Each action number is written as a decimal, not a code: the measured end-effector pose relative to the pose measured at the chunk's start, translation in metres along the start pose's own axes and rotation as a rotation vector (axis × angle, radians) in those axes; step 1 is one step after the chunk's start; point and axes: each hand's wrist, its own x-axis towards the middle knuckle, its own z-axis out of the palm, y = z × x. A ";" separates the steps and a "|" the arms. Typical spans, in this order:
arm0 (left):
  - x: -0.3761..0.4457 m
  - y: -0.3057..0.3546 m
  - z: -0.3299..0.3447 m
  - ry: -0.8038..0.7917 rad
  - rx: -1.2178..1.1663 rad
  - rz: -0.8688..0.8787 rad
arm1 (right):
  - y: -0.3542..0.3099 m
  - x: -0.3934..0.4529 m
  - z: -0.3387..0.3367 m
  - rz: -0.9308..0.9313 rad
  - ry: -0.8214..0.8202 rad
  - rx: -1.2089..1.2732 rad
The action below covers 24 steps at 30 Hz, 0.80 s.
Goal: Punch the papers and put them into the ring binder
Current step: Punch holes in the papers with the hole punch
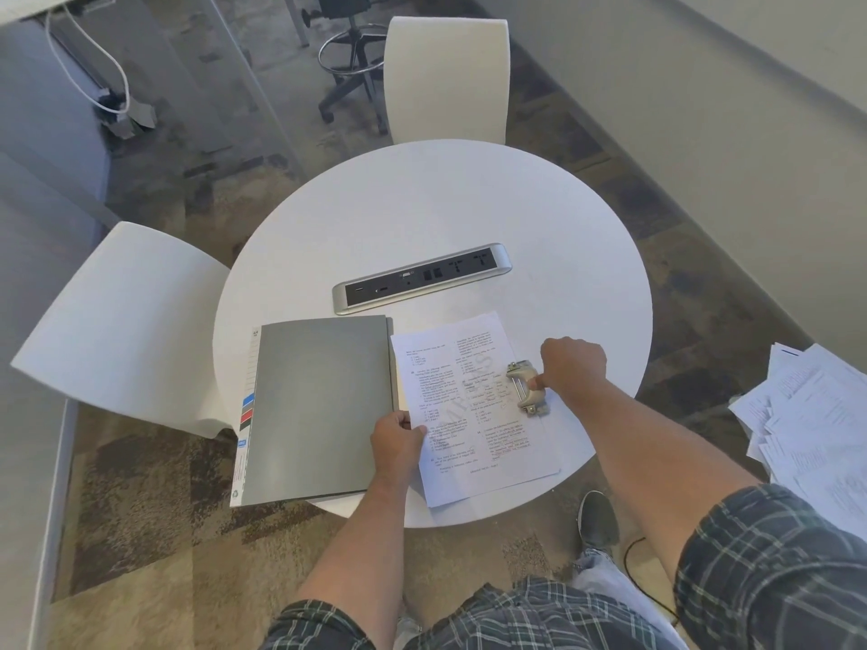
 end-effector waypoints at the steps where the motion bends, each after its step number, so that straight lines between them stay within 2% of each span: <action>1: 0.000 0.000 0.000 0.001 0.003 0.000 | -0.002 0.001 -0.001 0.000 -0.006 -0.022; 5: 0.002 -0.001 -0.003 -0.008 0.035 0.031 | -0.008 0.002 -0.003 0.034 -0.026 -0.057; 10: 0.001 0.005 -0.009 -0.101 0.103 0.103 | -0.016 0.006 -0.011 0.043 -0.065 -0.100; 19: -0.001 0.008 -0.011 -0.196 0.020 0.066 | -0.015 0.013 -0.012 0.071 -0.074 -0.037; 24: 0.000 0.009 -0.012 -0.187 0.048 0.069 | -0.011 0.014 -0.009 0.087 -0.054 -0.011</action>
